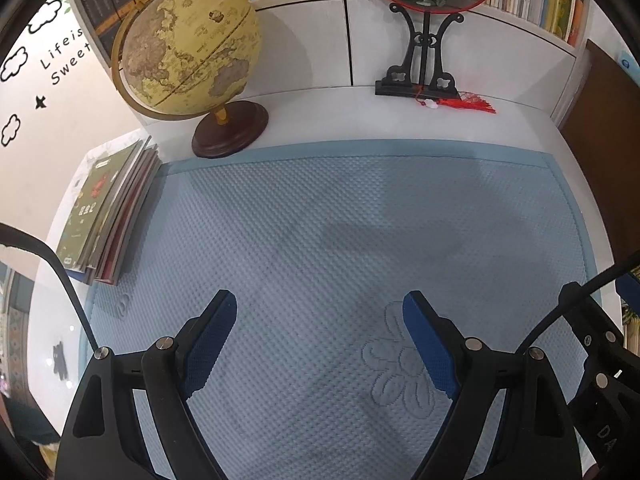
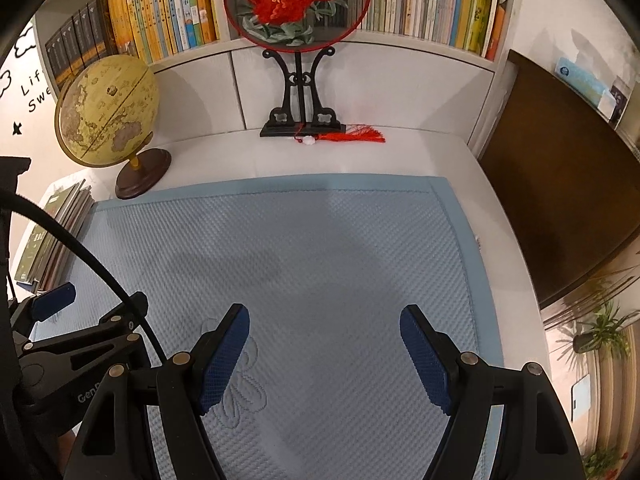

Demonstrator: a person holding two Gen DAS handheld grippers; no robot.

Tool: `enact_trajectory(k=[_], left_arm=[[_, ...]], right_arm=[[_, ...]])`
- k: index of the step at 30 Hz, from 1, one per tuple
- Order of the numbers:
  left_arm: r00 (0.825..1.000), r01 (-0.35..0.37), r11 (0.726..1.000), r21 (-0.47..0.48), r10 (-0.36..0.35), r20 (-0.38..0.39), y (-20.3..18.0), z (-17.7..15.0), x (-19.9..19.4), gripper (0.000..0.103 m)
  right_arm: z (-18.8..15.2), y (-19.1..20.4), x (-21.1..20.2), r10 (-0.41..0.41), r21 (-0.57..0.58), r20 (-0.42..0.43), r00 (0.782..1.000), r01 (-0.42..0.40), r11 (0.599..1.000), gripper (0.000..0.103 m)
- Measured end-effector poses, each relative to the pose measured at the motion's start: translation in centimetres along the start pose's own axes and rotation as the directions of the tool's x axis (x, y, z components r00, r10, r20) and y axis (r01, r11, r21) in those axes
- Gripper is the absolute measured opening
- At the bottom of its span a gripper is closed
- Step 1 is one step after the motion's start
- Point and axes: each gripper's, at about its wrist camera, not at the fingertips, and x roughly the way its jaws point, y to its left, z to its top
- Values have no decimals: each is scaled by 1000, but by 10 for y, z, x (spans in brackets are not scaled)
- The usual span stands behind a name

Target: Organize books

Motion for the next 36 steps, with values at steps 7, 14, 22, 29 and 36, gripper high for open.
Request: enact_trajectory(k=[7, 14, 22, 29, 36], left_arm=[[1000, 1, 1000, 1, -1, -8, -2, -1, 0, 84], [999, 26, 1000, 1, -26, -25, -3, -1, 4, 84], [999, 28, 1000, 3, -28, -21, -5, -2, 3, 84], [999, 35, 999, -2, -36, -29, -6, -2, 4, 84], [999, 33, 999, -8, -33, -30, -5, -4, 3, 84]], right_arm=[[-1, -4, -1, 4, 14, -1, 1000, -4, 1000, 76], [-2, -4, 1, 10, 17, -10, 1000, -10, 1000, 76], [-3, -2, 0, 20, 9, -6, 1000, -20, 1000, 76], [-4, -1, -1, 20, 7, -5, 1000, -20, 1000, 76], [-5, -3, -1, 17, 14, -5, 1000, -16, 1000, 76]])
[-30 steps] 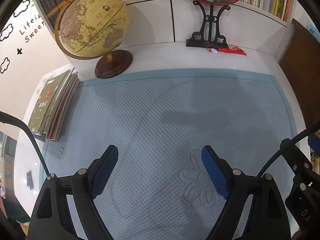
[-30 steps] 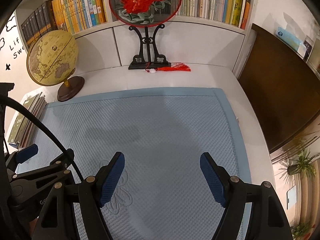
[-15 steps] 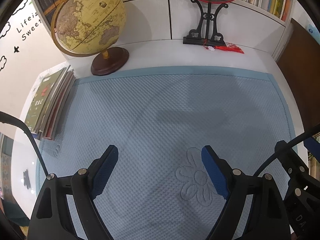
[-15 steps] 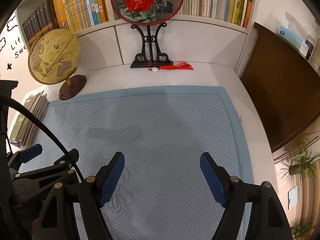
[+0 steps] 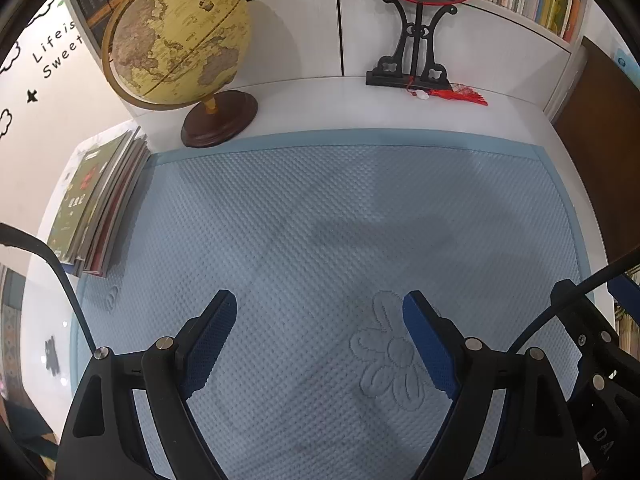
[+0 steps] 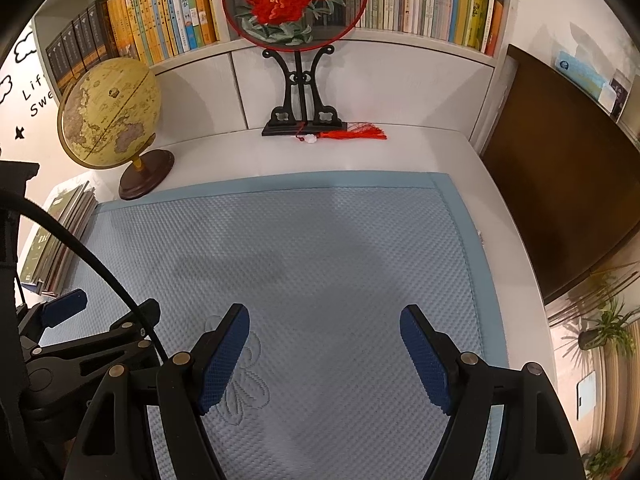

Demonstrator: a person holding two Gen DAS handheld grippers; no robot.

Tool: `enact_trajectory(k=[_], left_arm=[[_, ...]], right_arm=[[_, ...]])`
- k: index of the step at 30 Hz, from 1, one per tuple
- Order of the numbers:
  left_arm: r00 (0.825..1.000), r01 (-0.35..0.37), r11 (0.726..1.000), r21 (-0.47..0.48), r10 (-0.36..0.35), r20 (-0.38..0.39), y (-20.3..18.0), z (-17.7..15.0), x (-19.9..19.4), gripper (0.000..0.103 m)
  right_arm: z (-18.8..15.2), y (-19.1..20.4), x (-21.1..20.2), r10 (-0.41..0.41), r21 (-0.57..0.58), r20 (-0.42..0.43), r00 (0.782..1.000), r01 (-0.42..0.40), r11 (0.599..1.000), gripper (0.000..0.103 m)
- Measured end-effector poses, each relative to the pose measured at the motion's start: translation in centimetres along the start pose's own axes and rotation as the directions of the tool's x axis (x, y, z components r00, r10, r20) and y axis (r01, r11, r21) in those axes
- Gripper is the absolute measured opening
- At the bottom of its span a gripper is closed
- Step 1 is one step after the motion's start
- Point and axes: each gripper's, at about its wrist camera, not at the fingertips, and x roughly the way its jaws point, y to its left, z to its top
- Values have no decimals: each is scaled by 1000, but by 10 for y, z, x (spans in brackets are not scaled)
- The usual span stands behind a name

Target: Organize books

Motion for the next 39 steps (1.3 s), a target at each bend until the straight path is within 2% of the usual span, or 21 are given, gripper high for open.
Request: enact_trajectory(k=[13, 16, 22, 29, 33, 39], left_arm=[[999, 33, 999, -36, -33, 3, 8, -2, -11, 84], [1000, 17, 999, -35, -16, 21, 10, -3, -16, 84], [999, 32, 999, -43, -31, 27, 14, -5, -24, 84], [996, 24, 999, -40, -20, 90, 15, -4, -49, 84], [995, 48, 998, -43, -44, 88, 13, -5, -60, 84], [992, 31, 999, -28, -28, 127, 11, -8, -75, 84]], right_arm=[[-1, 2, -9, 3, -4, 16, 1000, -3, 1000, 76], [-1, 3, -14, 4, -10, 29, 1000, -3, 1000, 76], [-3, 4, -23, 11, -2, 43, 999, -11, 1000, 76], [1, 3, -46, 6, -12, 111, 994, -5, 1000, 76], [1, 3, -57, 10, -22, 137, 990, -7, 1000, 76], [-1, 2, -69, 16, -25, 166, 986, -12, 1000, 76]])
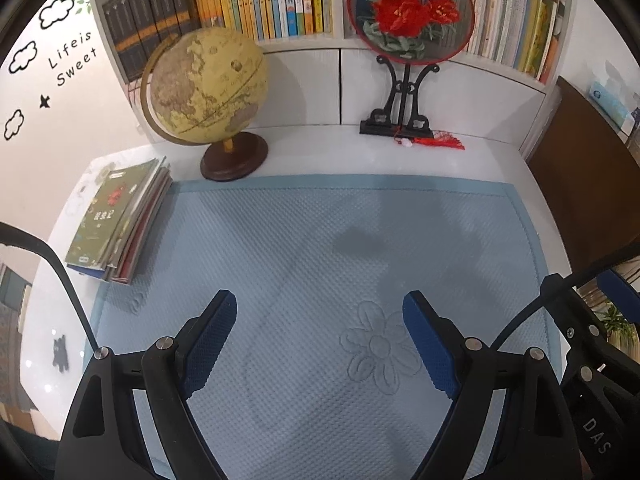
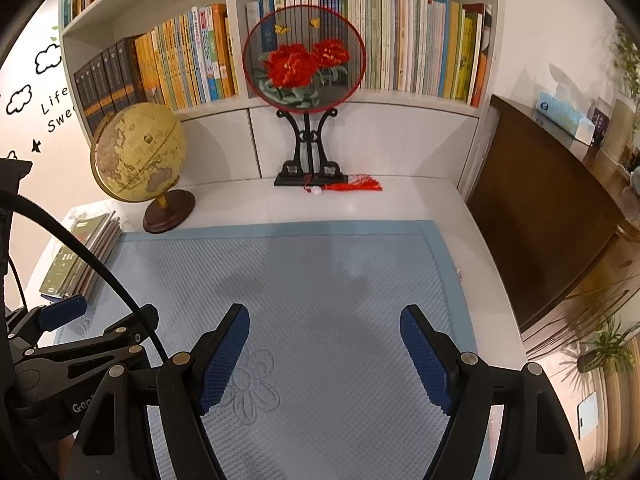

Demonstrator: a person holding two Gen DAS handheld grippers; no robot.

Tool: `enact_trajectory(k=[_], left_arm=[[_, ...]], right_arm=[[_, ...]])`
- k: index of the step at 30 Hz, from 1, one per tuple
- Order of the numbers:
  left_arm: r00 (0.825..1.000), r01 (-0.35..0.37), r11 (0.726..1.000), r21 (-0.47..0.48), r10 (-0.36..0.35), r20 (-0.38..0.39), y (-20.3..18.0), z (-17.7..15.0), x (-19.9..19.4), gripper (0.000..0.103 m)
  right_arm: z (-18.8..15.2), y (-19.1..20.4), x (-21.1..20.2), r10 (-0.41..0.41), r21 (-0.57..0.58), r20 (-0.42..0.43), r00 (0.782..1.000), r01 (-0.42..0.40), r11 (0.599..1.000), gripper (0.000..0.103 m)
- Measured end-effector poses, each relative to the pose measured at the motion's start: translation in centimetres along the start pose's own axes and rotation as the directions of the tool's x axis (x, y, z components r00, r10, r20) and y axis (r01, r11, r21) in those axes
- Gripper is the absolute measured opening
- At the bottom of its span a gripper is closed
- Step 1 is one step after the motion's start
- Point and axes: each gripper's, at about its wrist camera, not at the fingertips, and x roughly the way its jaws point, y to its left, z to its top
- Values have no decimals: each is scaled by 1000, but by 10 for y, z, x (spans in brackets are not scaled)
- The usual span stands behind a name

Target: Organize books

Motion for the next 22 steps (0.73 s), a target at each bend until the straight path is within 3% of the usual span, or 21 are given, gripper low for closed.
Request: enact_trajectory(k=[12, 22], left_arm=[[1000, -8, 1000, 15, 8, 6, -1, -3, -3, 84], [995, -53, 998, 39, 50, 83, -2, -1, -5, 84]], right_arm=[[-5, 6, -10, 14, -36, 17, 1000, -14, 999, 76], [-6, 4, 4, 9, -29, -17, 1000, -9, 1000, 76]])
